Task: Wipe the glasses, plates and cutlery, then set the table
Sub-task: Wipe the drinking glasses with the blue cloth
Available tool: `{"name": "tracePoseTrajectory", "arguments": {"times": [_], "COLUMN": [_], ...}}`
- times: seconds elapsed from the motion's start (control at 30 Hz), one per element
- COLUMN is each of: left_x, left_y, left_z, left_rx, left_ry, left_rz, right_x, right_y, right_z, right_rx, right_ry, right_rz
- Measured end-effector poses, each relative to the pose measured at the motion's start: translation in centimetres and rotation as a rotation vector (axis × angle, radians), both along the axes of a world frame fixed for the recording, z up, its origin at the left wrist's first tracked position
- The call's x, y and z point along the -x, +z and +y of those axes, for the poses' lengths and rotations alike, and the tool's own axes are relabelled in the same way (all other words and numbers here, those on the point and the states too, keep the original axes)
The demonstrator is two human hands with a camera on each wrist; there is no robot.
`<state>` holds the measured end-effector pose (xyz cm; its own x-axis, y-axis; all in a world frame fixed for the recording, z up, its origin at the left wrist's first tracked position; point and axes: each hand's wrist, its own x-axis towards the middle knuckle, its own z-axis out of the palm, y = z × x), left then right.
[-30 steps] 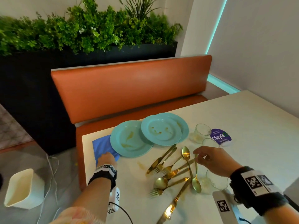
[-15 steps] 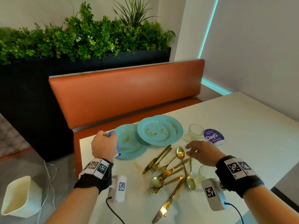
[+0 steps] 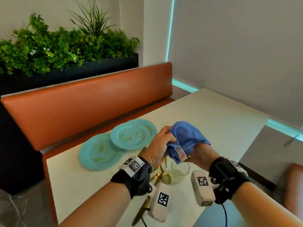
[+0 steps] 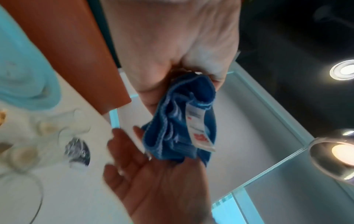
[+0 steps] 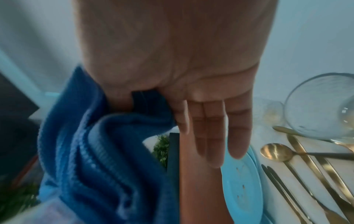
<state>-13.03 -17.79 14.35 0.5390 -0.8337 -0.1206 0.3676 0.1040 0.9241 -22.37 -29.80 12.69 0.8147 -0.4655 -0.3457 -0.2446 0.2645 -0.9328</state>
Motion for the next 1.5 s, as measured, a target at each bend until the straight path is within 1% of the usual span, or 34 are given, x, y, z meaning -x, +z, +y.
{"name": "tracePoseTrajectory", "arguments": {"times": [0.1, 0.17, 0.23, 0.27, 0.3, 0.37, 0.43, 0.53, 0.6, 0.63, 0.7, 0.73, 0.77, 0.83, 0.9, 0.97, 1.1, 1.27, 1.33, 1.4, 1.43, 1.47, 1.5], "left_x": [2.1, 3.2, 4.2, 4.7, 5.1, 5.9, 6.9, 7.7, 8.0, 7.8, 7.0, 6.5, 5.9, 5.3, 5.0, 5.0, 5.6, 6.1, 6.1, 6.3, 6.5, 6.7, 6.9], "left_y": [-2.5, -3.9, -4.6, -4.7, -4.8, -5.0, -5.5, -6.5, -7.7, -8.9, -11.6, -12.9, -14.0, -16.0, -17.5, -18.4, -19.4, -20.4, -20.4, -20.2, -19.9, -19.4, -18.9], "left_z": [-2.7, -4.2, -5.4, -5.9, -6.4, -7.4, -7.9, -7.8, -7.2, -6.8, -5.7, -5.1, -4.5, -3.9, -4.1, -4.8, -6.7, -8.0, -8.2, -8.3, -8.5, -8.6, -8.7], "left_rx": [-0.022, -0.034, -0.053, -0.065, -0.074, -0.104, -0.141, -0.230, -0.334, -0.412, -0.565, -0.624, -0.692, -0.812, -0.862, -0.867, -0.856, -0.878, -0.867, -0.815, -0.769, -0.718, -0.660], "left_ry": [-0.048, -0.019, 0.013, 0.019, 0.019, 0.018, -0.016, -0.110, -0.115, -0.050, 0.211, 0.338, 0.407, 0.402, 0.348, 0.316, 0.278, 0.360, 0.321, 0.309, 0.314, 0.319, 0.328], "left_rz": [0.124, 0.229, 0.290, 0.294, 0.298, 0.253, 0.183, 0.075, -0.062, -0.172, -0.371, -0.434, -0.475, -0.463, -0.405, -0.416, -0.484, -0.559, -0.610, -0.682, -0.704, -0.732, -0.772], "right_x": [2.0, 3.4, 4.8, 5.5, 6.1, 7.1, 7.5, 7.8, 8.0, 8.2, 8.8, 9.0, 9.3, 9.8, 10.2, 10.3, 10.6, 11.5, 11.7, 11.9, 11.9, 11.8, 11.7], "right_y": [-0.1, -0.2, -0.2, -0.4, -0.5, -1.1, -1.5, -2.7, -3.4, -3.7, -4.4, -4.8, -5.1, -5.8, -6.9, -7.7, -7.2, -7.6, -7.1, -6.4, -5.8, -5.1, -4.5], "right_z": [-2.1, -3.6, -4.9, -5.5, -6.1, -7.4, -8.0, -9.1, -9.8, -10.2, -11.3, -11.9, -12.3, -12.8, -13.2, -13.2, -12.4, -12.5, -12.4, -12.1, -11.9, -11.7, -11.5], "right_rx": [-0.209, -0.334, -0.351, -0.324, -0.342, -0.381, -0.398, -0.329, -0.272, -0.255, -0.240, -0.241, -0.244, -0.254, -0.267, -0.271, -0.308, -0.366, -0.337, -0.235, -0.135, 0.006, 0.195], "right_ry": [-0.150, -0.196, -0.185, -0.171, -0.133, -0.120, -0.186, -0.326, -0.356, -0.361, -0.365, -0.370, -0.380, -0.411, -0.420, -0.402, -0.378, -0.326, -0.331, -0.337, -0.346, -0.345, -0.316], "right_rz": [-0.159, -0.260, -0.269, -0.254, -0.241, -0.230, -0.167, -0.077, -0.019, 0.012, 0.056, 0.074, 0.093, 0.169, 0.236, 0.262, 0.319, 0.266, 0.252, 0.220, 0.212, 0.215, 0.224]}}
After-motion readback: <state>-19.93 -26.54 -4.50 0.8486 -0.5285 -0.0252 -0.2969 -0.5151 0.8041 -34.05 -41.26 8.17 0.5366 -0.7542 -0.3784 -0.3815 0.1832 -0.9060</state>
